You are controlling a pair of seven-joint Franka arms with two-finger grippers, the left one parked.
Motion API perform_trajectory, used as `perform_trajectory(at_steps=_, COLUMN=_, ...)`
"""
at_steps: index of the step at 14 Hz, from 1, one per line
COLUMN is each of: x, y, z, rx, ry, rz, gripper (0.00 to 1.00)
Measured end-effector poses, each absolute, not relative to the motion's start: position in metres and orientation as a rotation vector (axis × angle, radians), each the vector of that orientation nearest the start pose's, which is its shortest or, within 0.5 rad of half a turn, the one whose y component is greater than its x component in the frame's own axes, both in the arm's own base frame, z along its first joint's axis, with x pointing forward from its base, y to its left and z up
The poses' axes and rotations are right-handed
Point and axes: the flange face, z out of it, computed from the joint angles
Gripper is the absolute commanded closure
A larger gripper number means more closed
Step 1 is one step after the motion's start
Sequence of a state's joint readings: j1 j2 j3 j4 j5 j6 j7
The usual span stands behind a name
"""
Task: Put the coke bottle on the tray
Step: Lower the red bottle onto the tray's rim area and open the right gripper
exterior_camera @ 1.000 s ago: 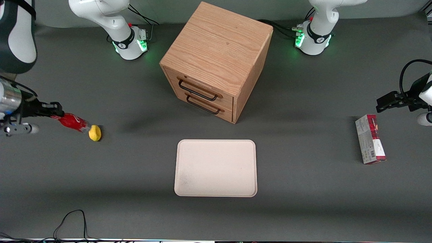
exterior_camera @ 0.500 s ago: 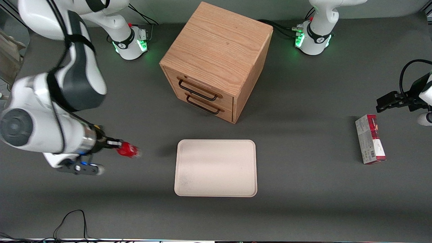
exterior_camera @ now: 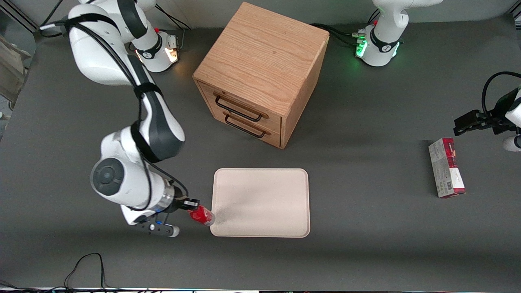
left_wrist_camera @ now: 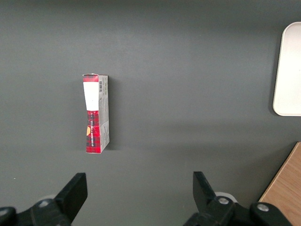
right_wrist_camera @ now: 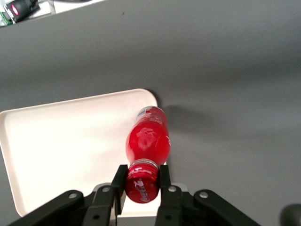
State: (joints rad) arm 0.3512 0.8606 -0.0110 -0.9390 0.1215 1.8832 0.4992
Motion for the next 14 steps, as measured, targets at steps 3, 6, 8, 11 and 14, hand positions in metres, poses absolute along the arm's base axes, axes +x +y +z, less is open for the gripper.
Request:
perform_trajectory(at_steps=3, x=0.726, y=0.304, z=0.351, rx=-3.005, ry=0.287, rz=-0.045, gripper=1.0)
perform_trajectory(at_steps=6, x=0.723, y=0.315, z=0.346, rx=-3.009, ry=0.287, rz=-0.046, gripper=1.0)
perform_trajectory(at_steps=8, x=0.724, y=0.313, z=0.342, rx=-3.015, ry=0.291, rz=-0.044, gripper=1.0)
perform_trajectory(at_steps=11, x=0.724, y=0.312, z=0.338, rx=-3.023, ry=0.289, rz=-0.044, gripper=0.42)
perform_trajectory(at_steps=14, x=0.726, y=0.311, z=0.339, rx=-3.041, ry=0.281, rz=-0.078, gripper=0.0)
